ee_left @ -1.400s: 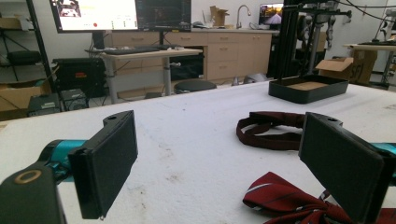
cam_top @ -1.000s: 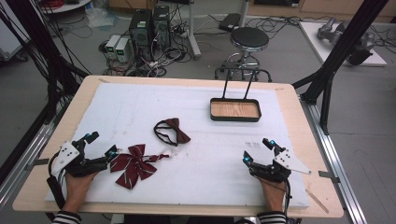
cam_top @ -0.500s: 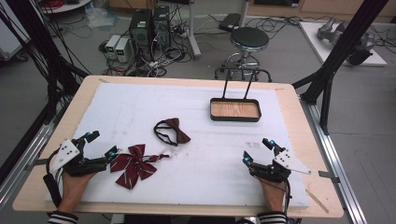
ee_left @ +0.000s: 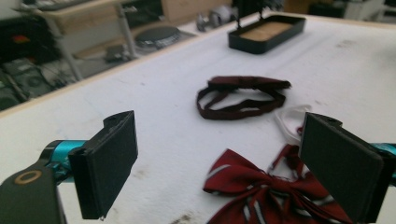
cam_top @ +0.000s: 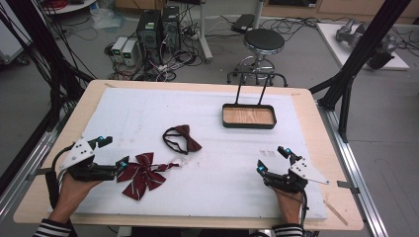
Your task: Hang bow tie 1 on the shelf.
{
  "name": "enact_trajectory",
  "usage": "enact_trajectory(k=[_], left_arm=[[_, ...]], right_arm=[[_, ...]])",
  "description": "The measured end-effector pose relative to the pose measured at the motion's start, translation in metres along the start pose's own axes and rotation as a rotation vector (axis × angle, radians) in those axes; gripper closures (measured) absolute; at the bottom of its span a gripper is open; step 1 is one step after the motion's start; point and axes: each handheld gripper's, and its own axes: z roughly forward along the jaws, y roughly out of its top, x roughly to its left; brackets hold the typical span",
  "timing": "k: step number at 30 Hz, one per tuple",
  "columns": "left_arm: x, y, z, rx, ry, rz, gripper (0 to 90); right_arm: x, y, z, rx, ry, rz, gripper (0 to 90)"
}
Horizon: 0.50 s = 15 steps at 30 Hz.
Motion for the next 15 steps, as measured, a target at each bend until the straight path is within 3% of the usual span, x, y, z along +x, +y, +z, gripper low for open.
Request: enact_trajectory(k=[1, 2, 5, 15], left_arm=[[0.0, 0.003, 0.003, 0.043, -0.029, -0.001, 12.2], [0.0, 0.003, 0.003, 0.043, -0.029, -0.001, 12.2], [-0.001, 0.007, 0.009, 0.115, -0.063, 0.01, 12.2], [-0.012, 0.017, 0.024, 0.242, -0.154, 0.057, 12.4]], right_arm=[[0.0, 0.0, 0.0, 0.0, 0.0, 0.0, 10.9], [0.0, 0.0, 0.0, 0.0, 0.001, 0.001, 10.9], [0.0, 0.0, 0.0, 0.0, 0.001, 0.003, 10.9], [0.0, 0.0, 0.0, 0.0, 0.001, 0.001, 10.9]])
